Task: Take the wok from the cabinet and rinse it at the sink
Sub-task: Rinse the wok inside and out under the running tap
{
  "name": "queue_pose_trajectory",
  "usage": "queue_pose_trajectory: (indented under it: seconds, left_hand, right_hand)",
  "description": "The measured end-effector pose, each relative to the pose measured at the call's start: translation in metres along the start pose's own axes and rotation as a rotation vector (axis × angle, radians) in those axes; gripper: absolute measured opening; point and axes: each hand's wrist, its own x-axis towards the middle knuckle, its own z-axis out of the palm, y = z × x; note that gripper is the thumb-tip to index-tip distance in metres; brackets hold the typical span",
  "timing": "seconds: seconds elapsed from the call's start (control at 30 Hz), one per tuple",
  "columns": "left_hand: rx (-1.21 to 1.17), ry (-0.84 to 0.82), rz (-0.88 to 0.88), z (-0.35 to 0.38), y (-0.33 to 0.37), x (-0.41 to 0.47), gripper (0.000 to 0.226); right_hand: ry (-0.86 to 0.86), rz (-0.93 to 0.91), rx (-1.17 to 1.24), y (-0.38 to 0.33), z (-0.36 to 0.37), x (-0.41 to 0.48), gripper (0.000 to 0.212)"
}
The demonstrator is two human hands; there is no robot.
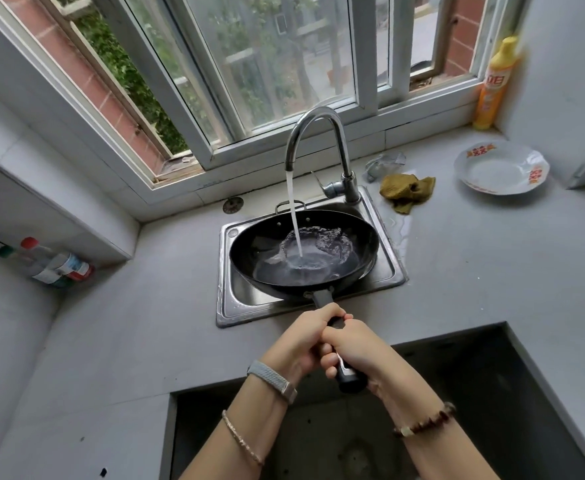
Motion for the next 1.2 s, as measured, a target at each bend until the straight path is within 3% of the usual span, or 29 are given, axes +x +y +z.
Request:
queue_pose_trajectory:
  seconds: [0.47,0.67,0.8,0.97,1.2]
  left_hand:
    - [-0.015,-0.039,-0.022,0.004,-0.008,0.007,0.029]
    - [-0.036,-0.020,-0.050,-0.002,-0.017,0.006,0.041]
    - [-0.055,-0.013,-0.048,-0.004,-0.023,0.008,0.035]
    - [-0.001,-0.098,-0.023,-0.006,-0.034,0.009,0.036]
    - [0.047,-0.248,0.051,-0.020,-0.054,0.022,0.037]
  right_hand:
    - [0.020,0.028,-0.097,0.002,-0.008,0.002,0.019]
    - [0.029,0.038,-0.171,0.010,-0.004,0.004,0.018]
    - [0.016,0.045,-0.193,0.014,-0.004,0.004,0.017]
    - [0.002,0.034,-0.254,0.024,-0.013,0.006,0.005]
    - [-0.060,0.056,-0.303,0.040,-0.020,0.002,0.014]
